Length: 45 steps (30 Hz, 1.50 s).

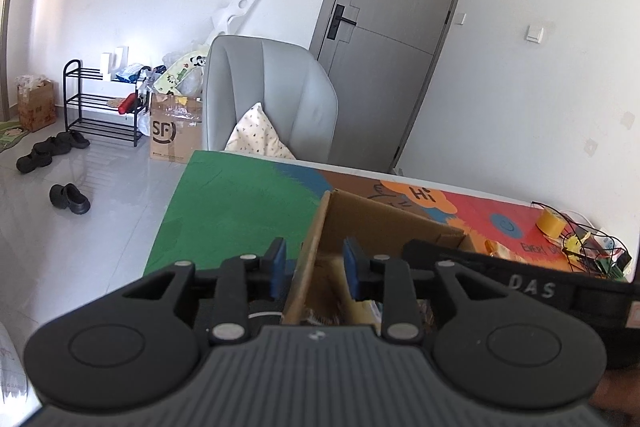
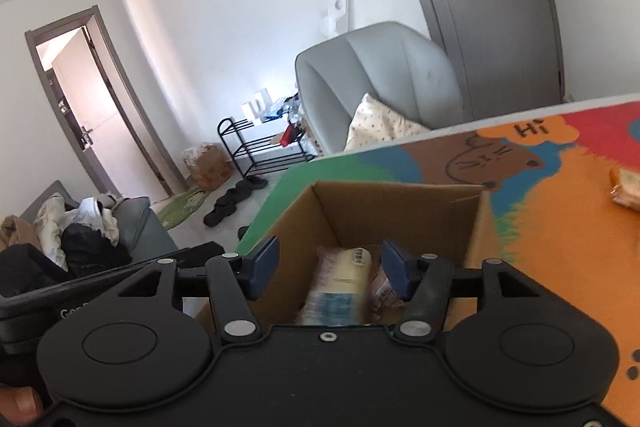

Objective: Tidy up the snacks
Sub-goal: 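Open both tools to drop the packets into the box, then move both tools back toward the snack pile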

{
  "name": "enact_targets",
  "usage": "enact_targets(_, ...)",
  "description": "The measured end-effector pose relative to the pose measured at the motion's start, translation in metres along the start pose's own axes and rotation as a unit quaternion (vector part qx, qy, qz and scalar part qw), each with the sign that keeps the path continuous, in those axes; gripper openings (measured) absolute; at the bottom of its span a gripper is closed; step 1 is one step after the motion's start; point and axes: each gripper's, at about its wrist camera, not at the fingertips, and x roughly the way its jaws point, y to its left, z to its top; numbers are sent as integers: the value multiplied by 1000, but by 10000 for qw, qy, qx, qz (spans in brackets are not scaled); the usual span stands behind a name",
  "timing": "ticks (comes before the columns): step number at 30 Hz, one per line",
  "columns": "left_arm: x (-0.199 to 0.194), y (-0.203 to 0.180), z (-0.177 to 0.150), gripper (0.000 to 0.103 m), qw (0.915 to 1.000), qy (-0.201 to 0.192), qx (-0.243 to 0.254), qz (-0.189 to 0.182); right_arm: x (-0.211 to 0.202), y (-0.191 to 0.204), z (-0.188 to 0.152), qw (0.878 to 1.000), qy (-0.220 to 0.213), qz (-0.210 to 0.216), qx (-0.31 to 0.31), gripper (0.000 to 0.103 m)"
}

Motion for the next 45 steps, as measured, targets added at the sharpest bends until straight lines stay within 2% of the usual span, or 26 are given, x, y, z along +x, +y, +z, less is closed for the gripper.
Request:
enact_targets(5,-3,-8,-2,50,10000,-32,35,-52,-15,-2,-1,9999,-52,-104,-72,58)
enact_targets(12,-2,-31,-10,64,9997,72,184,-106,-35,-21,-9,9995,-28,-308,-50,58)
enact_targets(15,-4,-43,-13,75,9995,90,272,-123,-47,-34,-12,9993,-93,-362,78,58)
enact_targets(18,-6,-58,-15,82,9993,80,349,-147,-60,-48,-14,9987,-163,-444,175,65)
enact_targets(20,-7,-67,-17,88,9991,70,398,-143,-70,-57,-15,9982,-237,-495,239,74)
enact_targets(27,-4,-98,-24,97,9979,184,581,-228,-100,-90,-23,9957,-447,-663,472,90)
enact_targets(29,-4,-104,-26,98,9978,207,578,-258,-107,-96,-26,9948,-495,-725,513,101)
enact_targets(30,-5,-107,-27,99,9977,208,596,-262,-111,-100,-27,9942,-536,-766,531,103)
enact_targets(45,-5,-160,-45,102,9942,275,881,-560,-154,-141,-46,9886,-666,-1059,843,103)
